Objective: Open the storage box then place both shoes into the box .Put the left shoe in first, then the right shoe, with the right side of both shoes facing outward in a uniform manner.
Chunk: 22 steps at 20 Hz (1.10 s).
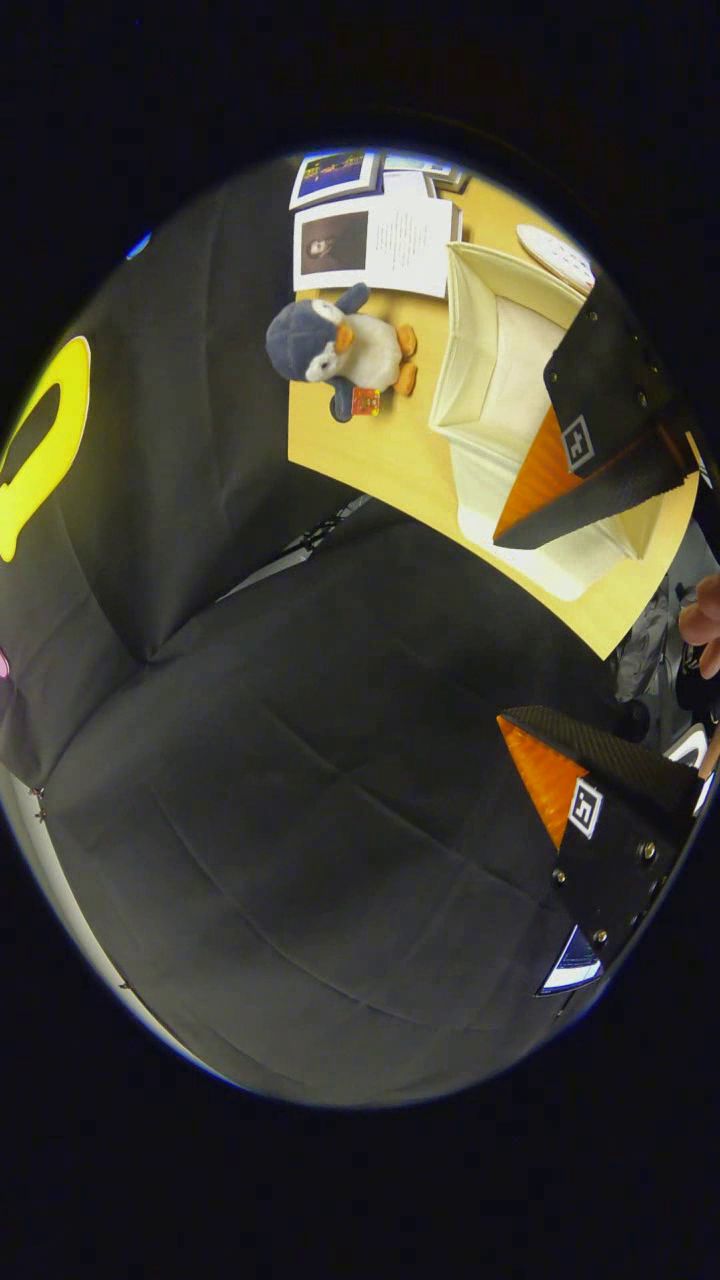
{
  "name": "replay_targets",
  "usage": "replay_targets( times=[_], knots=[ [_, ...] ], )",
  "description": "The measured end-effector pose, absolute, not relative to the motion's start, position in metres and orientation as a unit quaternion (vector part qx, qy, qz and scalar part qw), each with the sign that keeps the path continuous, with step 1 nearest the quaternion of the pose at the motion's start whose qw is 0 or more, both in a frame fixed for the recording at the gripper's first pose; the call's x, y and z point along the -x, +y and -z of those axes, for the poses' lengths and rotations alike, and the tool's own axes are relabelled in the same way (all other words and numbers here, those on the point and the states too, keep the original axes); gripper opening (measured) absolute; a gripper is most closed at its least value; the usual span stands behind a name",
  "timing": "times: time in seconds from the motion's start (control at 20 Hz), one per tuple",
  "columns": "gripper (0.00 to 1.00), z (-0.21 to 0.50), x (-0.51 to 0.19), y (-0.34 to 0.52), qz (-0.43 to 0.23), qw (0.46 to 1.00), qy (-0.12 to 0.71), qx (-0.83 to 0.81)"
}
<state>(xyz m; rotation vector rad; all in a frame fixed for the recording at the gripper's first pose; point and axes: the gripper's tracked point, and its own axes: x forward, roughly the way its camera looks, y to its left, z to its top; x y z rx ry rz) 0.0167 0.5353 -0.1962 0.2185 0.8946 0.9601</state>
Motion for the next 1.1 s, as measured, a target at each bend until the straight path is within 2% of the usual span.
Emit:
replay_targets(
  times=[0.55,0.85,1.1],
  knots=[
    [0.95,0.216,-0.044,0.364,-0.377,0.820,0.423,-0.083],
    [0.96,0.254,-0.055,0.277,-0.319,0.834,0.445,-0.065],
    [0.95,0.299,-0.047,0.218,-0.282,0.822,0.493,-0.048]
  ],
)
